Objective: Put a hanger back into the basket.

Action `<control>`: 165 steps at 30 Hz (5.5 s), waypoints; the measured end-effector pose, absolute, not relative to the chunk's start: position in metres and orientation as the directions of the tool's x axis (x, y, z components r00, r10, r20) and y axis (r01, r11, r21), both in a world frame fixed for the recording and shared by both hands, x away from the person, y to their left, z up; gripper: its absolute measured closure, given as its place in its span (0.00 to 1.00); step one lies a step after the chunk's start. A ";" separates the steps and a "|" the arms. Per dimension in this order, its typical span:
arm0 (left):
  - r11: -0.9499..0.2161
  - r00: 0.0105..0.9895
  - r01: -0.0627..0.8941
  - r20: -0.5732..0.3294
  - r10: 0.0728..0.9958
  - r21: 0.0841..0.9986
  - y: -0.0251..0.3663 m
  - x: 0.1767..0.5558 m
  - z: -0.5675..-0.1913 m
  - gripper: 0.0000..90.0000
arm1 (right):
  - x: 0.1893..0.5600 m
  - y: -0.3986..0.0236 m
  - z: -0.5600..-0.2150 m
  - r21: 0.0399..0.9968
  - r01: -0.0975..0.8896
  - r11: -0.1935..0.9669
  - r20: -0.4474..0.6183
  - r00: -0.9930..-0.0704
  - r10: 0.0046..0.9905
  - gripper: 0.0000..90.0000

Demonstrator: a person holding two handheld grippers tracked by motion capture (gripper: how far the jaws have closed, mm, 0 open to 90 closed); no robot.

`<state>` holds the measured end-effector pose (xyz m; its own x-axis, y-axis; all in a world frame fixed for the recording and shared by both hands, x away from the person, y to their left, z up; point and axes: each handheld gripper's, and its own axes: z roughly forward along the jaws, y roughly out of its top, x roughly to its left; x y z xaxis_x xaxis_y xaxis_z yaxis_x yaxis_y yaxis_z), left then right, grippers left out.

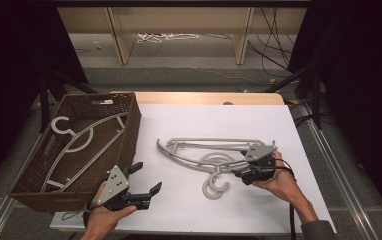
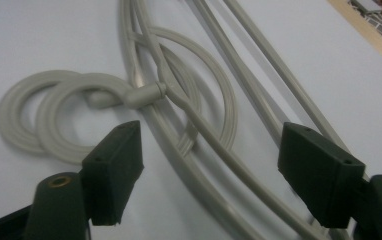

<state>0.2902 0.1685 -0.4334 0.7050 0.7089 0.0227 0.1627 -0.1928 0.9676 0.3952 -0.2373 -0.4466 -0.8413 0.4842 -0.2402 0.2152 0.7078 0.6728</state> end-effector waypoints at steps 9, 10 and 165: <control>-0.197 0.718 0.158 0.024 0.696 0.968 0.167 0.289 -0.434 0.18 | 0.426 -0.233 -0.456 0.613 0.246 0.751 -0.241 -0.847 0.474 0.50; -0.194 0.717 0.157 0.023 0.696 0.968 0.167 0.289 -0.434 0.18 | 0.427 -0.233 -0.458 0.601 0.243 0.762 -0.244 -0.851 0.464 0.51; -0.528 0.896 0.261 0.001 0.443 0.808 0.095 0.352 -0.369 0.88 | 0.338 -0.236 -0.367 0.796 -0.001 0.606 -0.412 -0.735 0.539 0.37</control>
<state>0.3524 0.0949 -0.3691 0.8965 0.4431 0.0006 0.2606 -0.5284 0.8080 0.3379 -0.2360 -0.3668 -0.7349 0.5390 -0.4115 -0.0012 0.6058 0.7956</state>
